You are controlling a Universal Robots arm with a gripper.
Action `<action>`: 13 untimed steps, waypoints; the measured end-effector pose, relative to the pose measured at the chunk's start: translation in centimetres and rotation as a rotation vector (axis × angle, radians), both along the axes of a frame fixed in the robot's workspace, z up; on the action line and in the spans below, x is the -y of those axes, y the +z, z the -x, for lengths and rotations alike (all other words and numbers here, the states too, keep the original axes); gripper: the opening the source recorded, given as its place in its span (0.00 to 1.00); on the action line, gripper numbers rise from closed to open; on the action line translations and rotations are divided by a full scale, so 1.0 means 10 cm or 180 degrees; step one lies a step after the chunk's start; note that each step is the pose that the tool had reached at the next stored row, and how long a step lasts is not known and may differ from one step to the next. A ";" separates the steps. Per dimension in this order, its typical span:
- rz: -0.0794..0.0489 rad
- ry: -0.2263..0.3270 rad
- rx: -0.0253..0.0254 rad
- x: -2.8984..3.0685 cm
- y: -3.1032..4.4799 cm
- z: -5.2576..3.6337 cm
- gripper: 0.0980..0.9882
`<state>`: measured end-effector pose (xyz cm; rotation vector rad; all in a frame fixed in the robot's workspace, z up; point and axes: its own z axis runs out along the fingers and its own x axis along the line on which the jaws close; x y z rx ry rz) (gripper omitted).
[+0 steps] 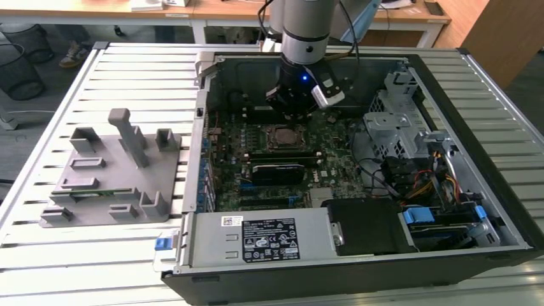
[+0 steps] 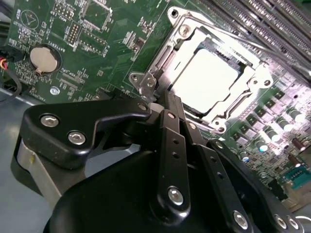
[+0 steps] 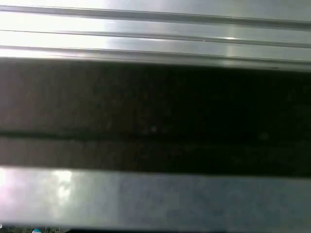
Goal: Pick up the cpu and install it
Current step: 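Install the second cpu locking lever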
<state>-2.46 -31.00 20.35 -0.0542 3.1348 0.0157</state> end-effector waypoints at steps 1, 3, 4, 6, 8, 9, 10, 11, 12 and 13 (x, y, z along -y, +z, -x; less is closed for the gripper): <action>0.0000 0.0000 0.0000 0.011 0.000 0.000 0.01; 0.0000 0.0000 0.0000 0.030 -0.001 0.000 0.01; 0.0000 0.0000 0.0000 0.043 -0.001 0.000 0.01; 0.0000 0.0000 0.0000 0.066 -0.002 0.000 0.01; 0.0000 0.0000 0.0000 0.087 -0.001 0.000 0.01; 0.0000 0.0000 0.0000 0.091 -0.001 0.000 0.01; -0.0001 0.0000 0.0000 0.094 -0.002 0.000 0.01; 0.0000 0.0000 0.0000 0.095 -0.001 0.000 0.01; 0.0001 0.0000 0.0000 0.096 0.005 0.001 0.01; 0.0000 0.0000 0.0000 0.096 0.012 0.000 0.01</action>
